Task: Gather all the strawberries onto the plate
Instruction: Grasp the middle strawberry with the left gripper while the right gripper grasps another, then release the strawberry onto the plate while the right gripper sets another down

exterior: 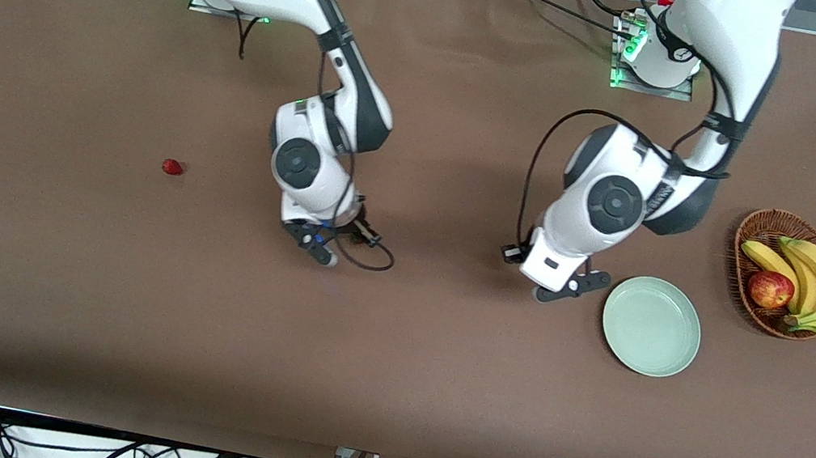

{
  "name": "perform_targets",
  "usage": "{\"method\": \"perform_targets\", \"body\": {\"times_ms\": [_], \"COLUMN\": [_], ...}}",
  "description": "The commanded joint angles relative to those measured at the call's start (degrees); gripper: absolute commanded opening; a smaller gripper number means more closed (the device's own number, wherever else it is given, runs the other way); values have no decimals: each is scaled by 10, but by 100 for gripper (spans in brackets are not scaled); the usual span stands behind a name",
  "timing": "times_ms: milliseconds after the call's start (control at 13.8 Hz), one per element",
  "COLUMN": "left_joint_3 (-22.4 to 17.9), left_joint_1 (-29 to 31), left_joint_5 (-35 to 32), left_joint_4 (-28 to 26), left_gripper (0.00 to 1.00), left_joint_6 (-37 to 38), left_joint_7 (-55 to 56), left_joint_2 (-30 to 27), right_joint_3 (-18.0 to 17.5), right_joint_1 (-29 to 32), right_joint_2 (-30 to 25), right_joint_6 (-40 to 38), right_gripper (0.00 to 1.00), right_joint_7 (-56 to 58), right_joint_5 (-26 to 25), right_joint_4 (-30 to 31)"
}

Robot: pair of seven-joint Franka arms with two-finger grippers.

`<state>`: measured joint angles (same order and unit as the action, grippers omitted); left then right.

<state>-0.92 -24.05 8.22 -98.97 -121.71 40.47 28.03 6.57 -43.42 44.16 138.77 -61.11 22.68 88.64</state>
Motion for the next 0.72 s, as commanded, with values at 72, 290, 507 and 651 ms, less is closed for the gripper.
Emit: {"method": "perform_targets", "body": {"times_ms": [72, 290, 507, 651], "left_joint_3": [0, 1, 2, 1], "left_joint_1": [27, 65, 95, 102], "left_joint_5": [-88, -121, -120, -120], "left_joint_4": [-12, -13, -31, -41], "left_gripper": [12, 12, 12, 10], "left_joint_6": [4, 2, 7, 6], "left_joint_7": [-36, -71, -135, -140], "left_joint_2": [19, 28, 18, 17], "right_joint_3": [3, 3, 3, 7], "right_joint_1": [-54, -90, -118, -121], "right_joint_2": [80, 105, 116, 117], "right_joint_6": [14, 43, 92, 88], "right_gripper": [10, 19, 58, 100], "right_joint_7": [-145, -168, -178, -169], "right_joint_5": [7, 8, 7, -5], "right_joint_4": [-137, -157, -157, -157]}}
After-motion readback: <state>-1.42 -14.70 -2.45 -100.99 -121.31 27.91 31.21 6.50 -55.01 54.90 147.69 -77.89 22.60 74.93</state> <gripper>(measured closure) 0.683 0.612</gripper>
